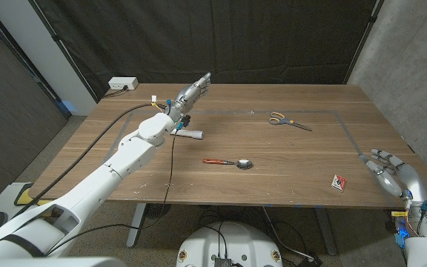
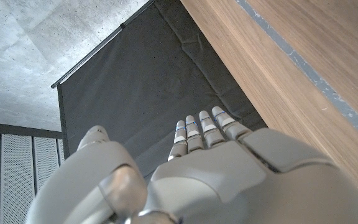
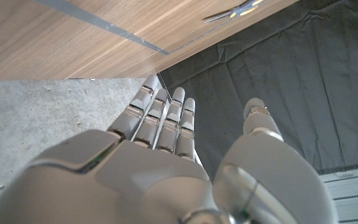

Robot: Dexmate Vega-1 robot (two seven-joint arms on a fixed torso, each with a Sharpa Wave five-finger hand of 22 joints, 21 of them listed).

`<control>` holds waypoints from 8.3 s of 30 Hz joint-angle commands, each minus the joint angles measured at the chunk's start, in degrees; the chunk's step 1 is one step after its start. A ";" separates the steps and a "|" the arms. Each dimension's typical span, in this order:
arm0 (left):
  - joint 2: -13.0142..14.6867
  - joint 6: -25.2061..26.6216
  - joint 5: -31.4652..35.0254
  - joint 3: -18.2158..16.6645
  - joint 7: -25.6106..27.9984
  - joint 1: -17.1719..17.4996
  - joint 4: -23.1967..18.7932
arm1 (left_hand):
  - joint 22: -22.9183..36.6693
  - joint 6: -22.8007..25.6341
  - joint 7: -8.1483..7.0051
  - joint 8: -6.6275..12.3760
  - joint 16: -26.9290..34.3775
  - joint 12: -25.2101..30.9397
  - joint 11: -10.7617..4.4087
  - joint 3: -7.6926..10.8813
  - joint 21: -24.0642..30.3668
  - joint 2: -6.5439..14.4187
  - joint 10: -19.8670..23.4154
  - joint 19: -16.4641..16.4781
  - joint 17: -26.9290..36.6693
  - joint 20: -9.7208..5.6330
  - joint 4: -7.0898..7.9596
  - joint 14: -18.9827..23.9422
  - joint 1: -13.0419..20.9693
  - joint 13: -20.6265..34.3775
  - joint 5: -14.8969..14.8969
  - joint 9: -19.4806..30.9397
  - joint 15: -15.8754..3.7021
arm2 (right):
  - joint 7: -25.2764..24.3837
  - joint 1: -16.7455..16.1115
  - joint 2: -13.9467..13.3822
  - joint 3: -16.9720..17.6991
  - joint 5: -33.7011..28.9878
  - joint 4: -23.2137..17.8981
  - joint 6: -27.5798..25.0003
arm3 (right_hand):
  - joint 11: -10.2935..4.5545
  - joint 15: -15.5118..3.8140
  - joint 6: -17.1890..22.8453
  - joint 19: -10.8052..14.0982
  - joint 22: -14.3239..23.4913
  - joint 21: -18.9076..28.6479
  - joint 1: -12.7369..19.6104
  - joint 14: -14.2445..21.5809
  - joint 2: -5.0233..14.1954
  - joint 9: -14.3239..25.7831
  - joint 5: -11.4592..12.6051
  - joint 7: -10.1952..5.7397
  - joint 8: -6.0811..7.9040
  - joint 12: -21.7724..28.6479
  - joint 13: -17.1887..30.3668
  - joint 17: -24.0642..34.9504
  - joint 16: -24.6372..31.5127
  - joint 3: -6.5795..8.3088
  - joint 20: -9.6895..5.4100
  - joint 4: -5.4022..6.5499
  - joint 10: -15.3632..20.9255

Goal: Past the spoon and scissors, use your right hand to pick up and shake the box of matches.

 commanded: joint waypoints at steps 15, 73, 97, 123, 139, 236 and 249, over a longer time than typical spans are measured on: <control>1.09 0.76 1.71 -0.36 1.78 0.55 -2.65 | 0.14 0.47 -0.28 -0.32 -0.24 -0.38 -0.24 -0.12 -0.21 0.40 0.44 -0.60 0.06 -0.42 -0.06 0.55 0.24 0.17 -0.23 0.30 -0.12 | 4.87 -2.65 -5.00 -0.70 -5.21 -5.21 -10.86 | 5.35 4.48 -4.50 -7.57 0.31 -5.25 3.18 -12.06 -0.93 0.73 0.76 -0.64 -1.77 -3.59 0.49 0.39 -0.65 -0.52 1.59 1.99 -12.31; -0.98 1.50 3.08 0.94 2.08 -1.68 -1.27 | 0.17 0.07 -0.44 -0.82 -0.32 -0.71 -0.41 -0.25 -0.27 1.80 0.50 -1.02 0.07 0.22 0.32 0.81 0.50 0.22 -0.98 0.36 -0.32 | 13.53 0.54 -15.60 -5.46 -4.63 -4.60 -26.00 | -1.82 3.84 -7.61 -9.76 0.38 -6.63 12.17 -12.64 0.73 0.61 0.54 -2.19 -1.77 1.03 0.28 0.12 0.99 0.12 2.93 1.47 -11.63; 0.02 1.91 2.56 0.53 2.05 -0.40 -2.59 | 0.18 0.16 -0.61 -0.86 -0.39 -0.79 -0.44 -0.45 -0.33 1.98 0.51 -1.24 0.07 0.51 0.40 0.77 0.53 0.23 -1.28 0.37 -0.43 | 16.39 1.99 -23.94 -7.39 -5.71 -5.10 -35.67 | -2.27 3.87 -8.78 -10.98 0.39 -7.13 14.41 -14.50 0.81 0.35 0.52 -1.66 -1.88 0.81 0.35 0.13 -0.11 0.73 4.38 1.16 -11.30; -0.01 2.21 2.24 0.56 2.25 -0.09 -2.57 | 0.18 0.37 -0.64 -0.85 -0.42 -0.81 -0.65 -0.75 -0.33 2.08 0.65 -1.36 0.08 0.60 0.55 0.74 0.41 0.24 -1.57 0.38 -0.43 | 18.05 3.48 -32.50 -11.33 -8.04 -7.04 -45.71 | -3.13 5.78 -8.81 -5.73 0.18 -5.76 15.97 -14.26 0.45 0.13 0.23 -2.01 -1.52 0.28 0.45 0.15 0.28 0.58 14.56 1.65 -11.42; -0.32 2.03 2.15 0.76 2.20 -0.04 -2.24 | 0.19 0.38 -0.78 -0.89 -0.43 -0.81 -0.60 -0.90 -0.34 2.19 0.73 -1.46 0.08 0.75 0.63 0.75 0.37 0.24 -1.71 0.39 -0.50 | 16.54 5.40 -37.48 -15.95 -9.56 -7.87 -52.90 | -4.18 4.24 -6.09 -6.47 0.20 -6.51 15.96 -12.20 0.35 0.11 0.07 -3.72 -0.55 1.25 0.46 0.19 0.91 0.20 14.90 2.01 -8.34; 1.24 2.39 0.83 -0.98 2.53 0.58 -2.53 | 0.22 0.91 -0.86 -0.87 -0.41 -0.89 -0.76 -1.81 -0.34 2.61 0.94 -2.10 0.06 1.59 0.90 0.90 0.45 0.26 -2.42 0.39 -0.60 | -1.94 10.53 -48.95 -16.88 6.74 -9.42 -55.41 | -9.36 -7.09 18.25 8.06 0.79 -3.91 26.00 16.12 6.75 2.23 -1.55 -9.05 6.67 7.51 0.08 0.13 2.21 2.58 7.13 2.55 19.14; 2.59 -0.17 0.48 -2.97 3.18 2.81 -3.80 | 0.22 0.96 -0.93 -0.88 -0.41 -0.90 -0.73 -1.91 -0.33 2.68 0.97 -2.16 0.06 1.66 0.93 0.94 0.48 0.26 -2.49 0.39 -0.55 | -1.78 15.89 -40.94 -15.77 5.29 -7.94 -45.84 | -9.06 -7.06 19.02 9.42 0.80 -3.55 25.58 16.71 6.81 2.23 -1.76 -8.30 6.67 7.31 0.04 0.21 1.87 2.49 5.17 2.72 20.06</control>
